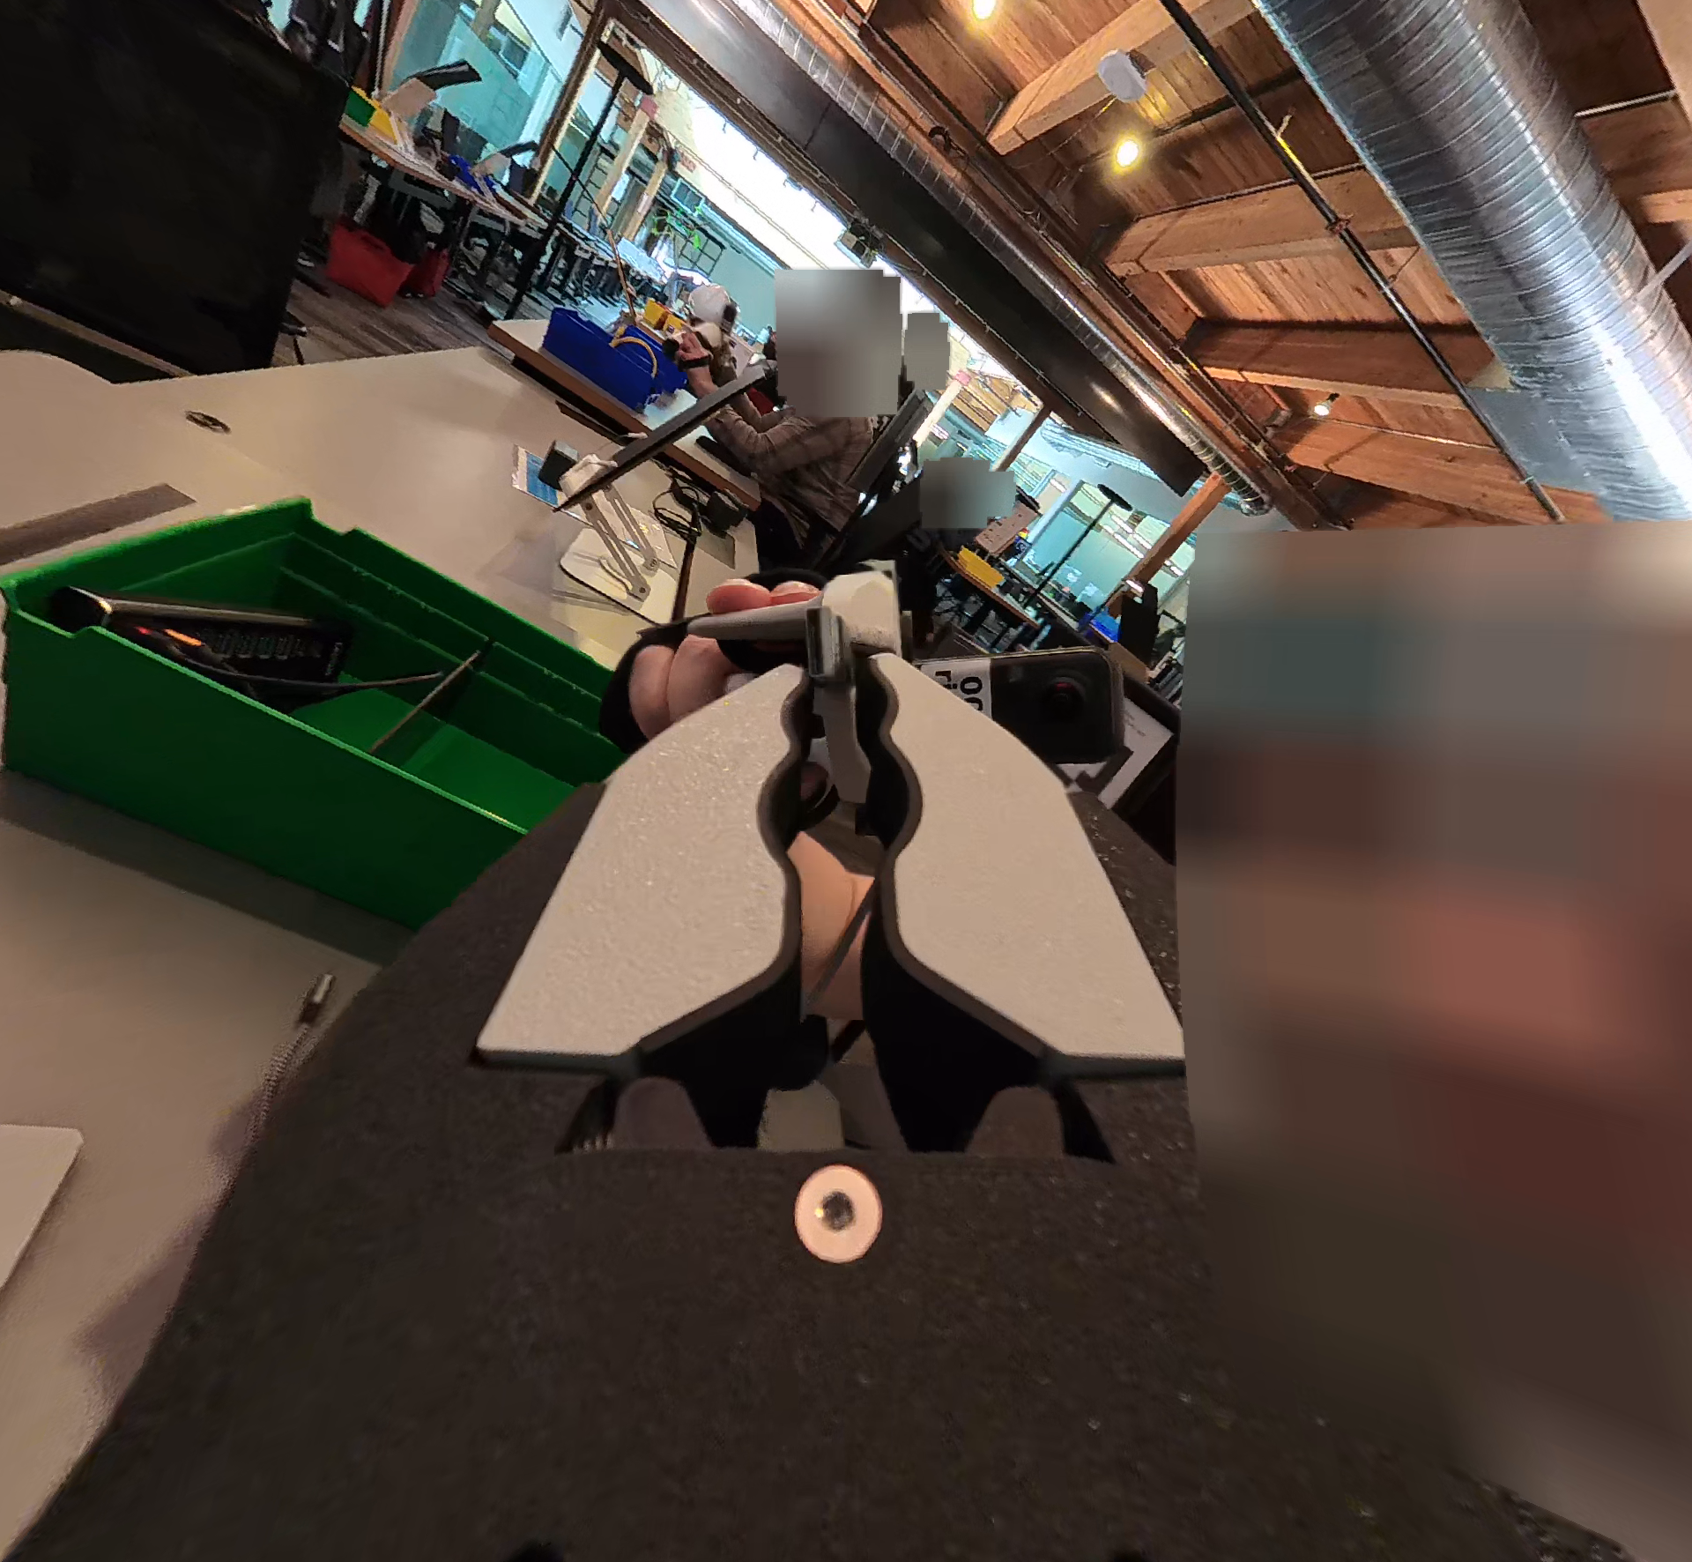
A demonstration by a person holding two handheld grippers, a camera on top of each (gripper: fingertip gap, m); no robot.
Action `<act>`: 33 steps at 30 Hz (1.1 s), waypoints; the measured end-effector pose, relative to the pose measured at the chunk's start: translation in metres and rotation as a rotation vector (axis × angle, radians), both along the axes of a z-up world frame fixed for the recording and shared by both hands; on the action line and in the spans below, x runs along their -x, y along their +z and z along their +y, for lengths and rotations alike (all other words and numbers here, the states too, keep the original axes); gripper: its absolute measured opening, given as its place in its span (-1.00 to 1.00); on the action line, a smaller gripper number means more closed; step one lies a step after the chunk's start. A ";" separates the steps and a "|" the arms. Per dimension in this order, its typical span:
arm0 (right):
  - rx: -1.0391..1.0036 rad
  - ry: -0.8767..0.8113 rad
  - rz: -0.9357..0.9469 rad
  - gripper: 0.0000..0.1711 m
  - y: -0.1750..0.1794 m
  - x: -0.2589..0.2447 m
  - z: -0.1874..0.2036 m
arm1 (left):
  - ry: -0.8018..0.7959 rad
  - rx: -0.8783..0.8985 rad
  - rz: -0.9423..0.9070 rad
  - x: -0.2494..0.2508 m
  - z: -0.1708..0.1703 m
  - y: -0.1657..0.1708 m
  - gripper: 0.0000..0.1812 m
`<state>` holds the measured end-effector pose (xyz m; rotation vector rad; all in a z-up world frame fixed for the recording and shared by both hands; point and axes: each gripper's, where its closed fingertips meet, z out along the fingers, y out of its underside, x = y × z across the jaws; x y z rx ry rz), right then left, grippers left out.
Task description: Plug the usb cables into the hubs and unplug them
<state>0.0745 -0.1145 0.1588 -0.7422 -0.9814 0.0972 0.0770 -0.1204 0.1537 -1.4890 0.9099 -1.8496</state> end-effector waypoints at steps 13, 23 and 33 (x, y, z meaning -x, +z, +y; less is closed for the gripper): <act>-0.007 -0.090 0.149 -0.93 0.050 -0.076 -0.001 | 0.455 -0.676 0.805 0.040 0.068 -0.105 -0.54; -0.103 -0.065 0.160 -0.92 0.072 -0.086 -0.038 | 0.213 -0.544 1.343 0.033 0.108 -0.257 -0.48; -0.133 -0.015 0.130 -0.92 0.076 -0.077 -0.061 | 0.135 -0.419 1.480 0.035 0.113 -0.313 -0.37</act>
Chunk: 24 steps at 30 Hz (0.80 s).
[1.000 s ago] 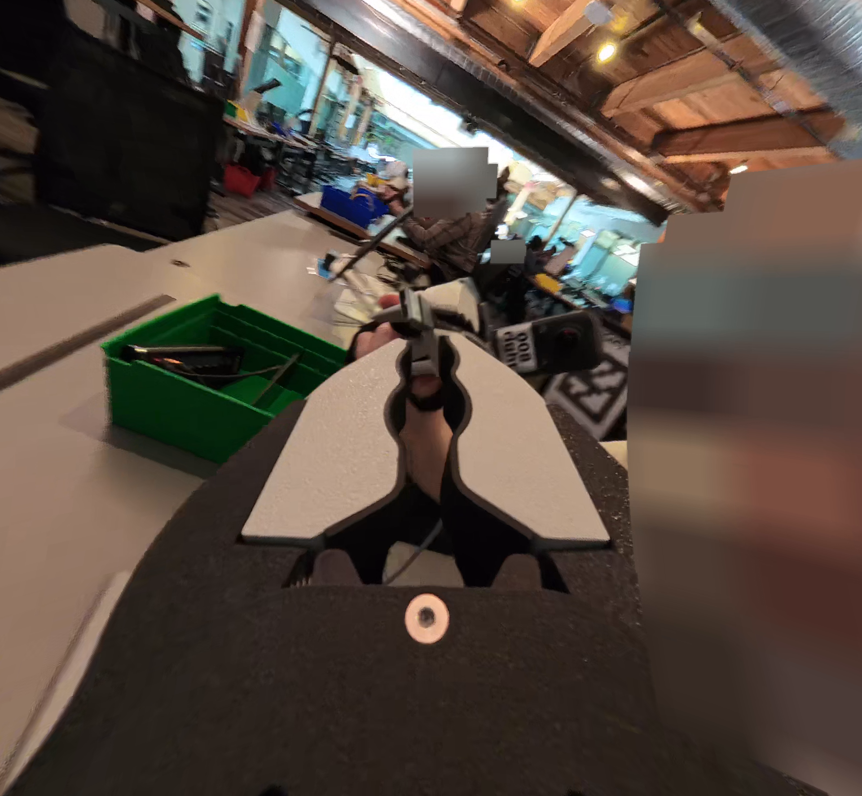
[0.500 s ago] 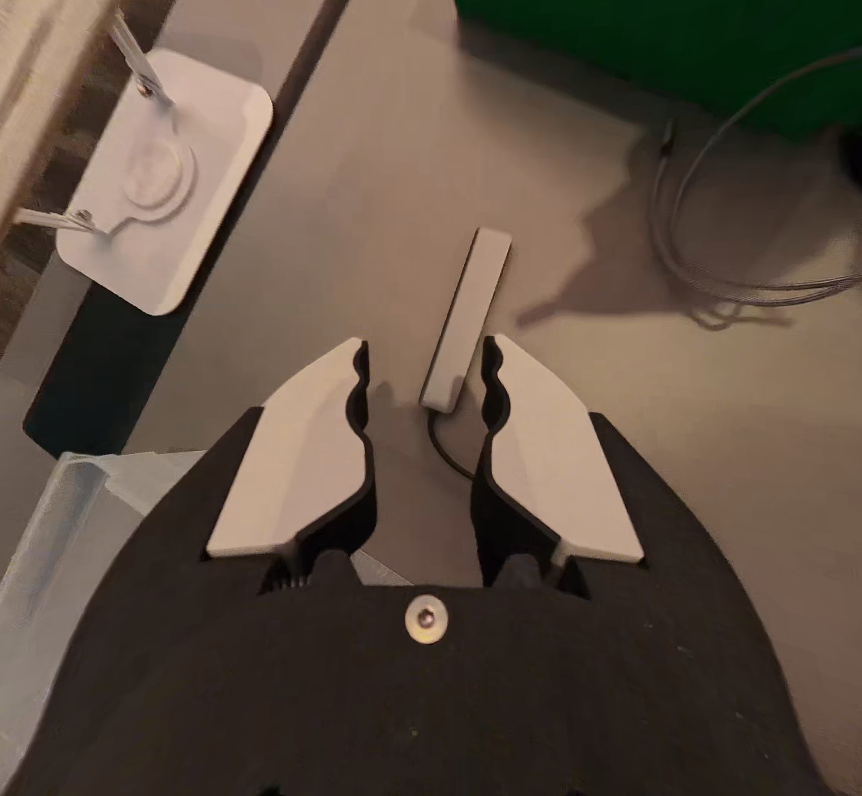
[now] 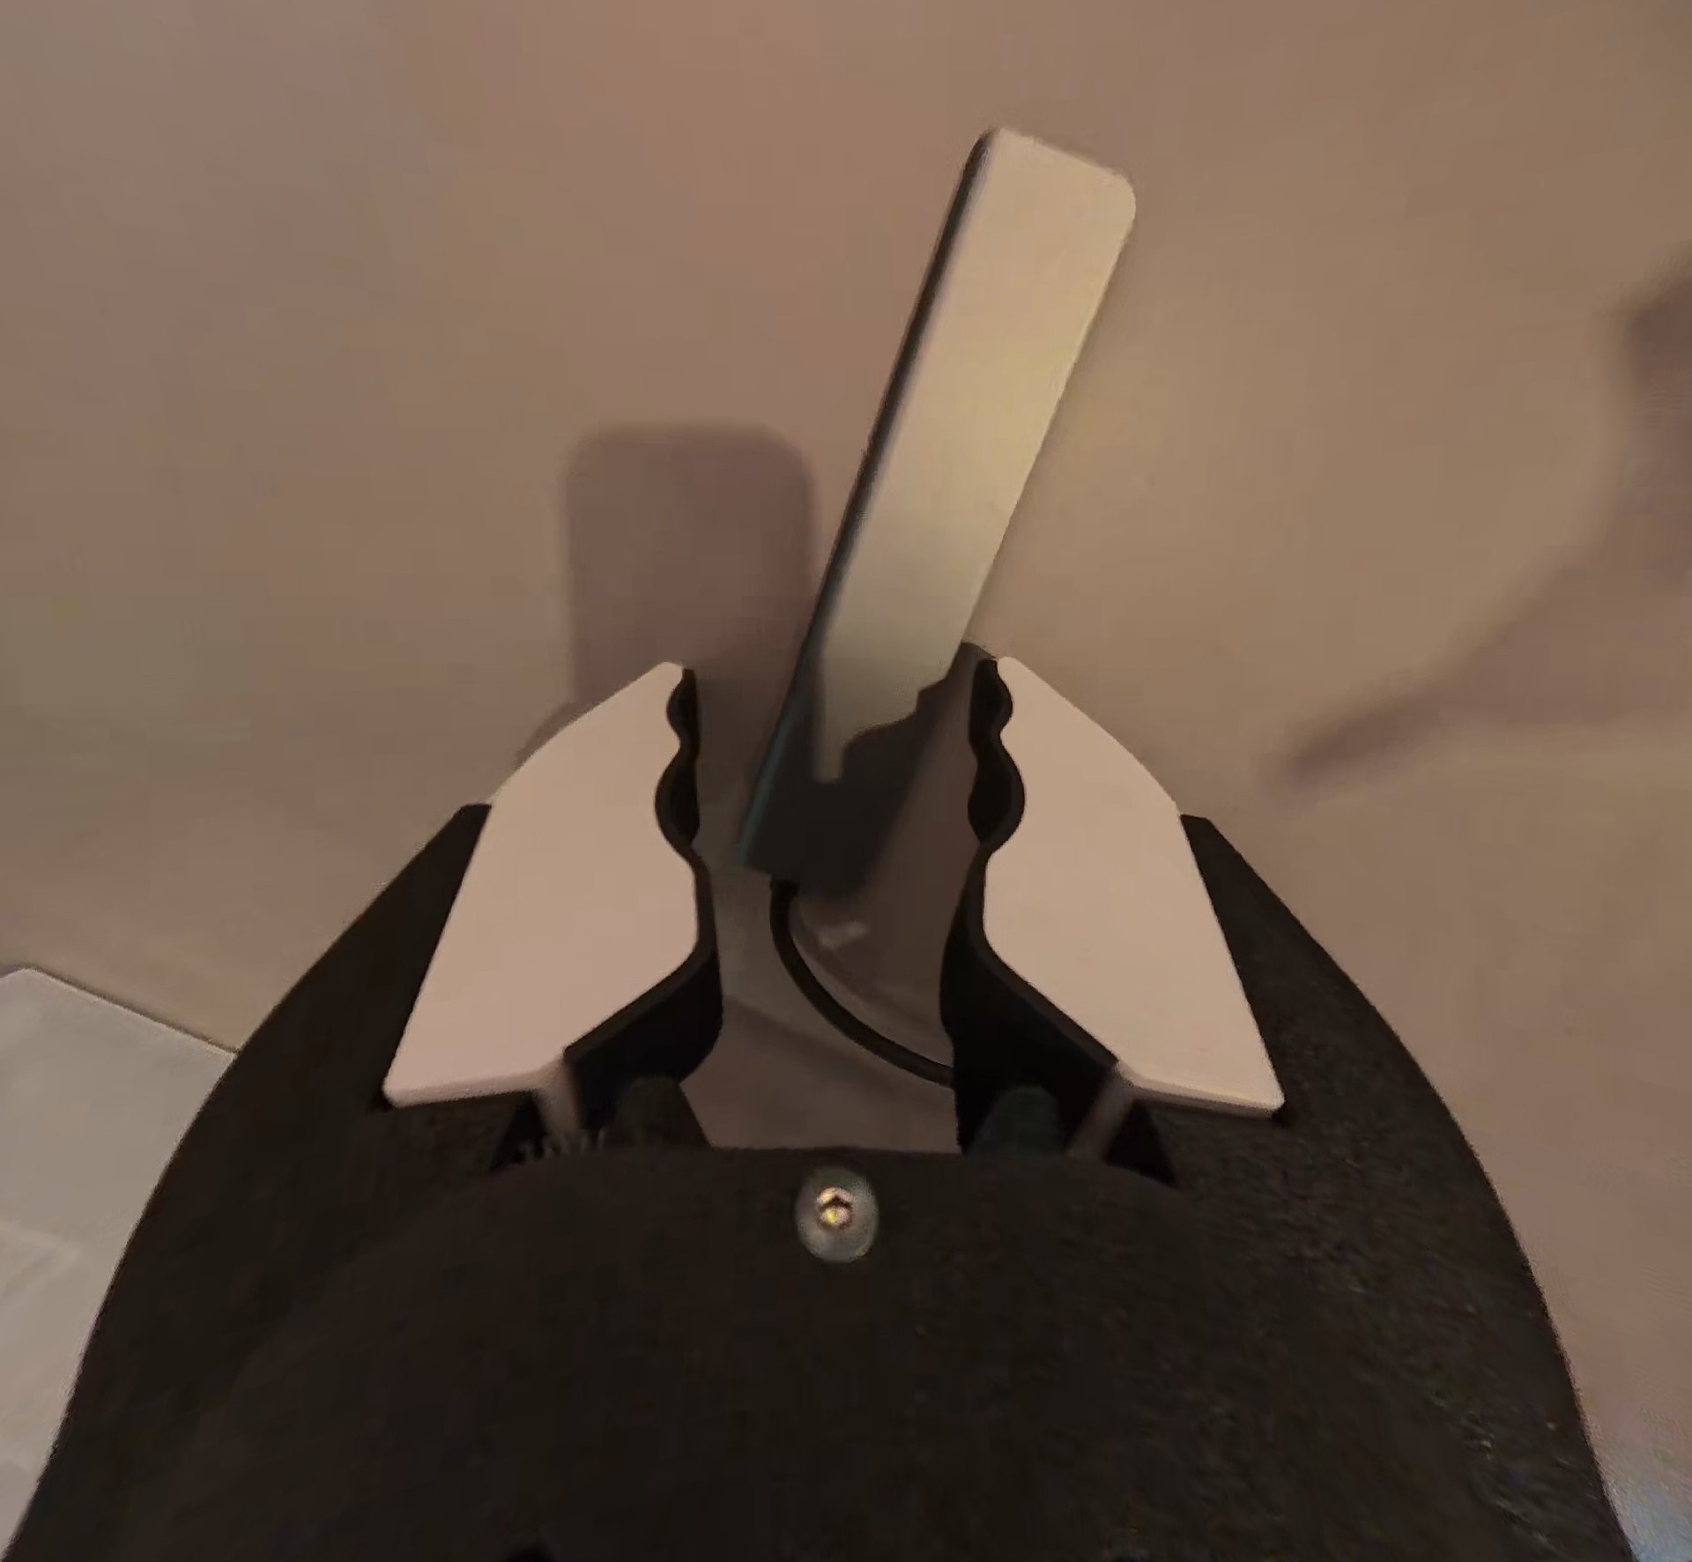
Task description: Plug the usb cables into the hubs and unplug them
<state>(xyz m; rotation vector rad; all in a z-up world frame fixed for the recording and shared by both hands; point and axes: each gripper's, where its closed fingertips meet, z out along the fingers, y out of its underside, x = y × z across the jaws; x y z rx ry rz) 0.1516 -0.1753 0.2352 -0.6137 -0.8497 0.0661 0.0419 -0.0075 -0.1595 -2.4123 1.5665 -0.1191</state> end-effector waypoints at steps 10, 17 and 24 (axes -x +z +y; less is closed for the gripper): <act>0.020 0.006 -0.005 -0.92 -0.002 -0.001 0.005 | 0.063 0.080 0.030 0.011 -0.010 -0.002 -0.22; 0.027 -0.001 -0.013 -0.92 -0.004 0.000 0.007 | 0.015 0.107 0.110 0.014 -0.016 0.000 -0.64; 0.031 -0.001 -0.021 -0.92 -0.006 0.002 0.008 | -0.074 0.098 0.088 0.010 -0.020 -0.001 -0.48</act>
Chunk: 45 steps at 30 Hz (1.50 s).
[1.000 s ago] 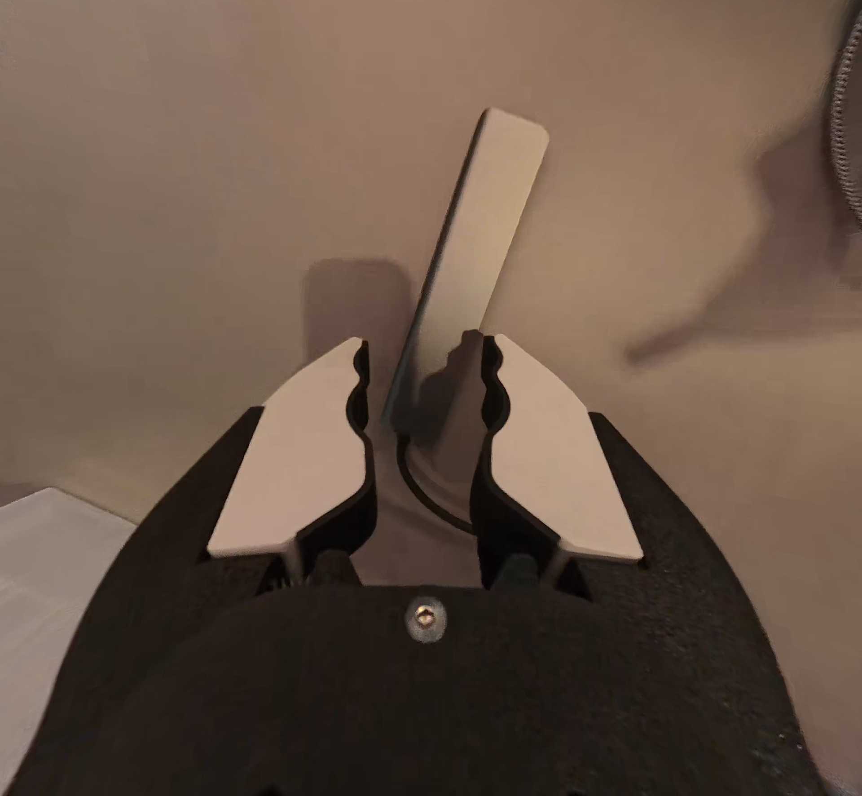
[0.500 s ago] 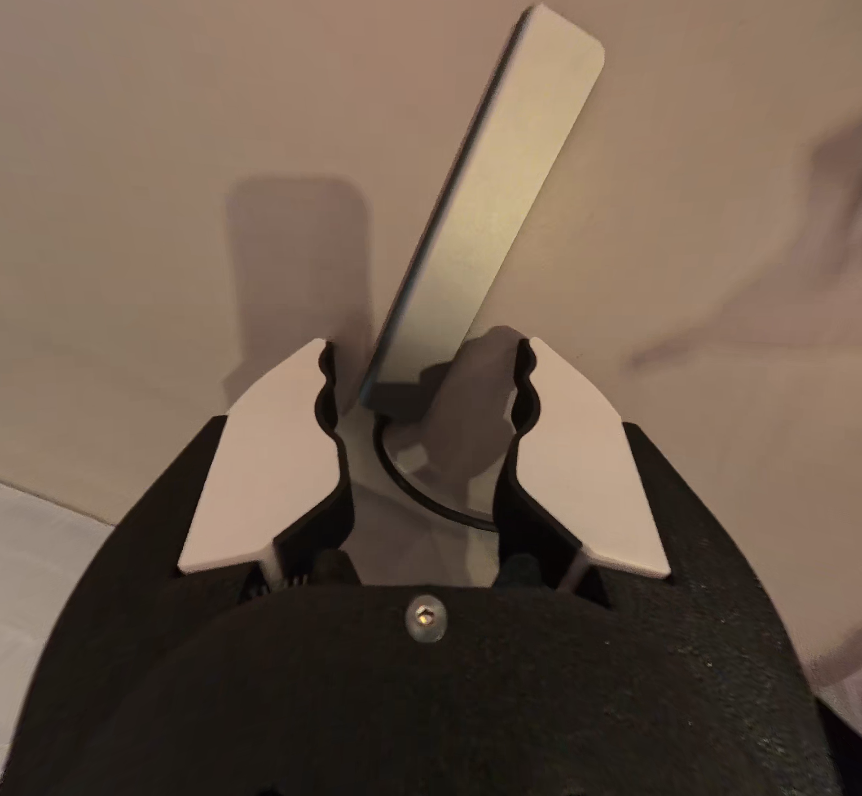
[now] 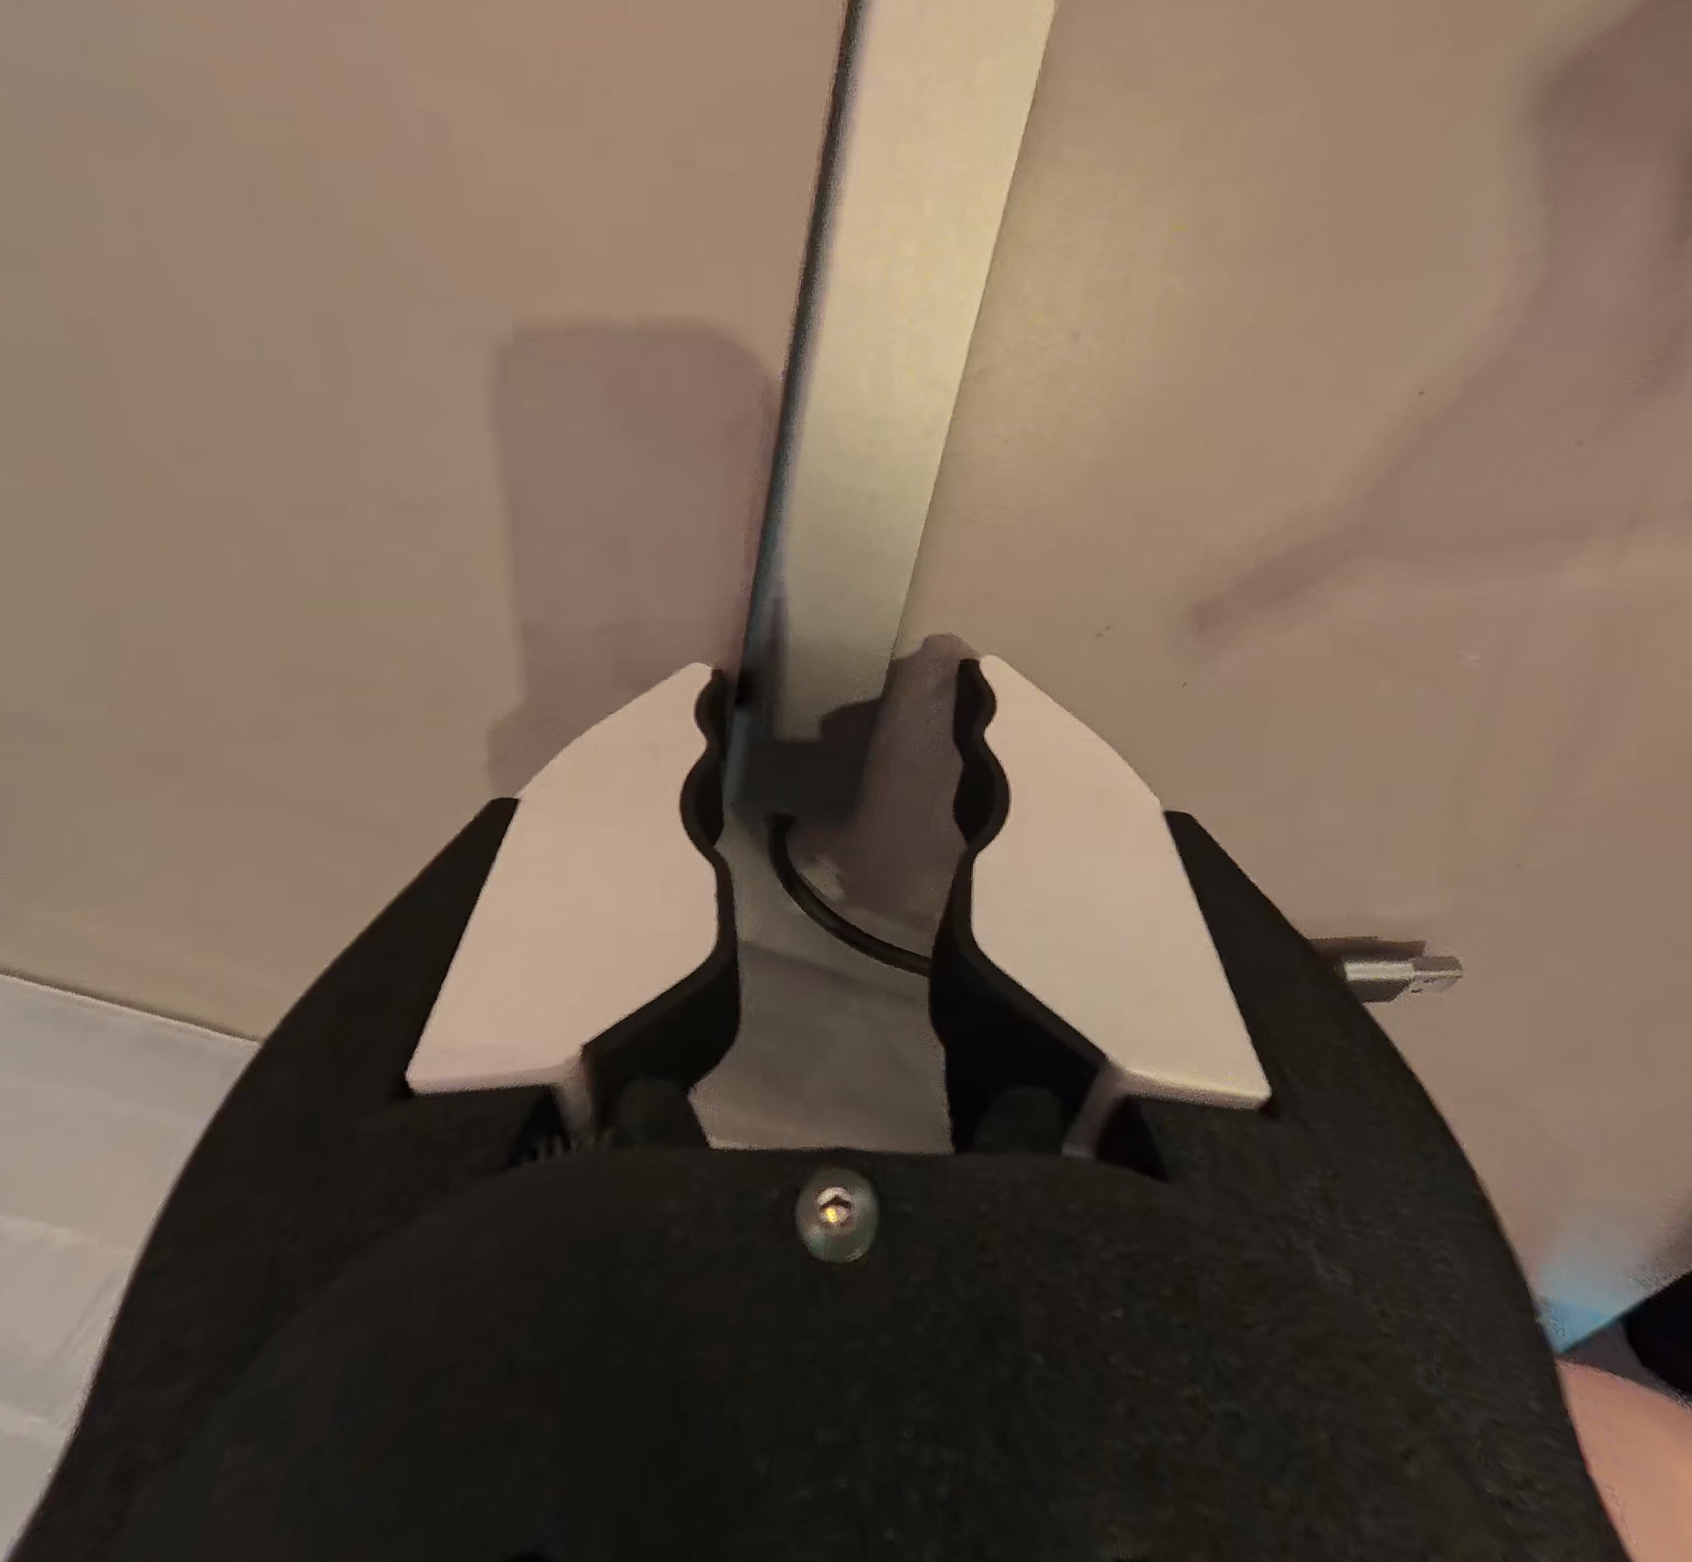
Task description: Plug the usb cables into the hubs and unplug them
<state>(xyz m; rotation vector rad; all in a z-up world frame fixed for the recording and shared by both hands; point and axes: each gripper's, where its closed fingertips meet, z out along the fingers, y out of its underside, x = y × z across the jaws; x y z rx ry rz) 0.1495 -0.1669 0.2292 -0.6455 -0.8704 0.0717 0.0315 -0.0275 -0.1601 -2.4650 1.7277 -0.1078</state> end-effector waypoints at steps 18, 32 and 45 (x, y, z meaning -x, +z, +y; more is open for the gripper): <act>0.010 -0.017 -0.026 -0.92 -0.006 0.006 0.007 | -0.015 -0.006 -0.030 -0.009 -0.001 0.000 -0.35; 0.006 -0.029 -0.028 -0.92 -0.006 0.003 0.009 | -0.025 0.018 0.063 -0.011 -0.015 0.000 -0.66; 0.015 -0.037 -0.017 -0.92 -0.006 -0.002 0.013 | 0.097 0.134 -0.012 -0.012 -0.016 0.004 -0.67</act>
